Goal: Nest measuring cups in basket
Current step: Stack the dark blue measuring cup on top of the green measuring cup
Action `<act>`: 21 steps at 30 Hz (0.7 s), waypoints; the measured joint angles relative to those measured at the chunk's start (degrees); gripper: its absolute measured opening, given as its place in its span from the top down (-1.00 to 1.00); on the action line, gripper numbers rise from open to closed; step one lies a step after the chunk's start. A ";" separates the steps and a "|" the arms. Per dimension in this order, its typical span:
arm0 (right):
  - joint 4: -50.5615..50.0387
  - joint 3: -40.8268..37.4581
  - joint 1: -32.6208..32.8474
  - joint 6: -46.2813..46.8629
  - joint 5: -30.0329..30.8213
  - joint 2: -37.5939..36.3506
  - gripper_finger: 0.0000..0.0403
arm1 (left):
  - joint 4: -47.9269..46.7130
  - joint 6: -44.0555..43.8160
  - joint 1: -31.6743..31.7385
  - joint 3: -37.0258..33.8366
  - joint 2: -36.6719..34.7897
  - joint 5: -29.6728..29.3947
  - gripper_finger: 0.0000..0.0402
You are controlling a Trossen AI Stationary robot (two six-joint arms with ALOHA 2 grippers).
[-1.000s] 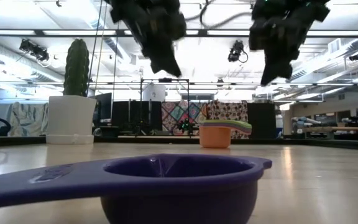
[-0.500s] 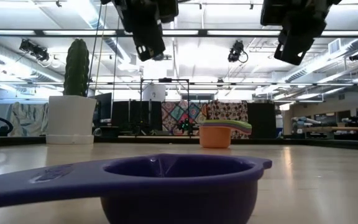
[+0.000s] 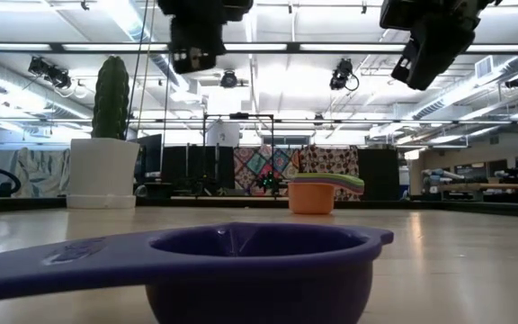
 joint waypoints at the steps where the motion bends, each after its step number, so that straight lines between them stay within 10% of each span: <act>1: -0.21 0.00 0.00 -1.06 0.33 -0.30 0.98 | -0.07 -2.43 -1.16 0.00 0.02 -0.74 0.32; 21: -0.69 -0.02 0.00 -6.63 7.55 -13.25 0.98 | 12.81 -37.02 -24.10 0.04 5.51 -27.42 0.33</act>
